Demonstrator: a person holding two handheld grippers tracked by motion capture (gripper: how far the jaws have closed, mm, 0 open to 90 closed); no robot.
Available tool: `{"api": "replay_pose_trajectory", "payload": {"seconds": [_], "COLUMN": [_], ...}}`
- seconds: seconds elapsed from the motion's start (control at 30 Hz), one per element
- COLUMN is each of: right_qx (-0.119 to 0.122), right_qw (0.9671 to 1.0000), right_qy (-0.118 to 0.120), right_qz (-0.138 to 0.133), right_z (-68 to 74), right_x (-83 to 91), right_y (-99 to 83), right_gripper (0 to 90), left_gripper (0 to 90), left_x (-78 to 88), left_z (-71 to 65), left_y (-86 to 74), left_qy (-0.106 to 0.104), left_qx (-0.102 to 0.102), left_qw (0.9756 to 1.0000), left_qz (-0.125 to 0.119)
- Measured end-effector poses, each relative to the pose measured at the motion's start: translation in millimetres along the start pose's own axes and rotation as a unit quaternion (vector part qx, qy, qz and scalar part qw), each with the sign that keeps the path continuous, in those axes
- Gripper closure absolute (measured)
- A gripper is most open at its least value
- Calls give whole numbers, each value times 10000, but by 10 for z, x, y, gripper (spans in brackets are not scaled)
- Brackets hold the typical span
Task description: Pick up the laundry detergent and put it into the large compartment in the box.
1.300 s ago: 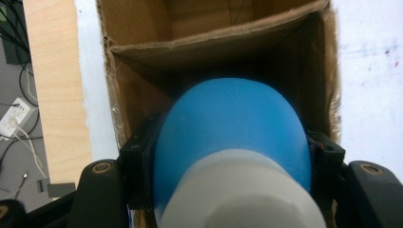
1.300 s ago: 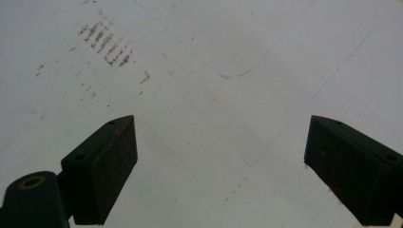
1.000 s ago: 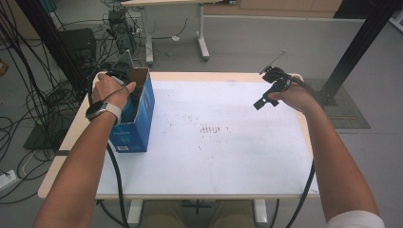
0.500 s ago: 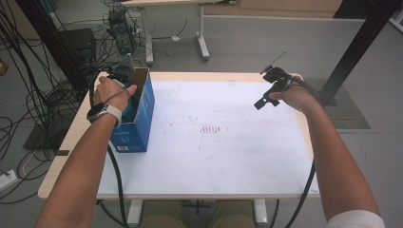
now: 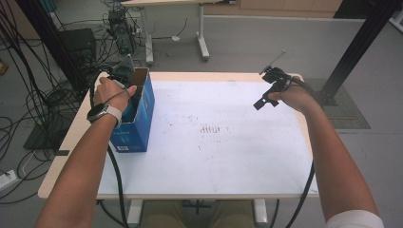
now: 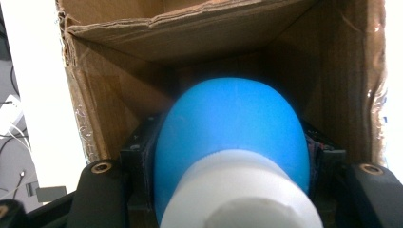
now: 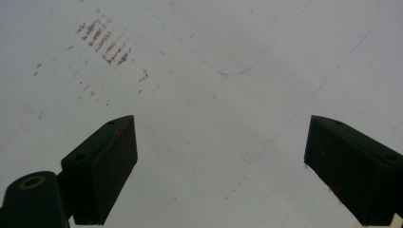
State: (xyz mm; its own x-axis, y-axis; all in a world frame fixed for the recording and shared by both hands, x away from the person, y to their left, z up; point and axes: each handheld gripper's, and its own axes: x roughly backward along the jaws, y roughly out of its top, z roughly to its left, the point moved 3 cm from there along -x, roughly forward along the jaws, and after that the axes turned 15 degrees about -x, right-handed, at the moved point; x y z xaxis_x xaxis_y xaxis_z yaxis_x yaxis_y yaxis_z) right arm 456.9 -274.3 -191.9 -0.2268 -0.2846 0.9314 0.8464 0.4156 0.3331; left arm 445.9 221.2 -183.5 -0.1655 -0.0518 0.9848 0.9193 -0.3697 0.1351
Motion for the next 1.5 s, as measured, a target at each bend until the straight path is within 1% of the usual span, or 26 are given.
{"api": "replay_pose_trajectory", "payload": {"seconds": [0.27,0.4,1.5], "right_qx": [0,0,-21], "right_qw": [10000,10000,10000], "right_qy": [-8,-9,-23], "right_qz": [-7,-20,-32], "right_z": [4,4,-3], "right_x": [10,14,45], "right_y": [-5,-12,-24], "right_gripper": [107,107,107], "left_gripper": [369,369,368], "left_x": [0,-1,-2], "left_z": [-1,-1,-2], "left_y": [0,5,-2], "left_qy": [-2,1,9], "left_qx": [27,-2,17], "left_qw": [10000,10000,10000], "left_qz": [8,24,14]}}
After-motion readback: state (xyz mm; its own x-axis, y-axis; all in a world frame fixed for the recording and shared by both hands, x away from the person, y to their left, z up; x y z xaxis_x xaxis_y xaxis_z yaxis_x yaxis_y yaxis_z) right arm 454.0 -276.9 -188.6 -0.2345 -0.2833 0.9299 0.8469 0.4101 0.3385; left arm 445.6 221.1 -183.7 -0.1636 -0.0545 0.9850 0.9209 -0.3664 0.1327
